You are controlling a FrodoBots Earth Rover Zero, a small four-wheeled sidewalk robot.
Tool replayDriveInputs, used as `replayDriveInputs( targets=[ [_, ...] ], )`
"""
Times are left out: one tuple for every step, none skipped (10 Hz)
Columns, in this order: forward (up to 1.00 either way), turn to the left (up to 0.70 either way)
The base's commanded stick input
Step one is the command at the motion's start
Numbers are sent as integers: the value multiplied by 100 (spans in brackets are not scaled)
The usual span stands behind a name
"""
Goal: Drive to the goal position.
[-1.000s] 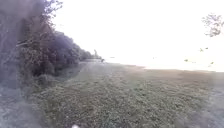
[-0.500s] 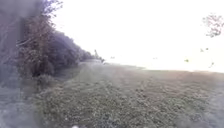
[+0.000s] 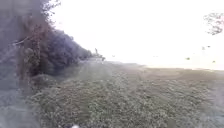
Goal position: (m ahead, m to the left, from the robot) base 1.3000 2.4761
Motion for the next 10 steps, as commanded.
replayDriveInputs(
  targets=[
    [60, 0],
    [60, 0],
    [60, 0],
    [60, 0],
    [60, 0],
    [60, 0],
    [60, 0],
    [60, 0],
    [60, 0],
    [60, 0]
  ],
)
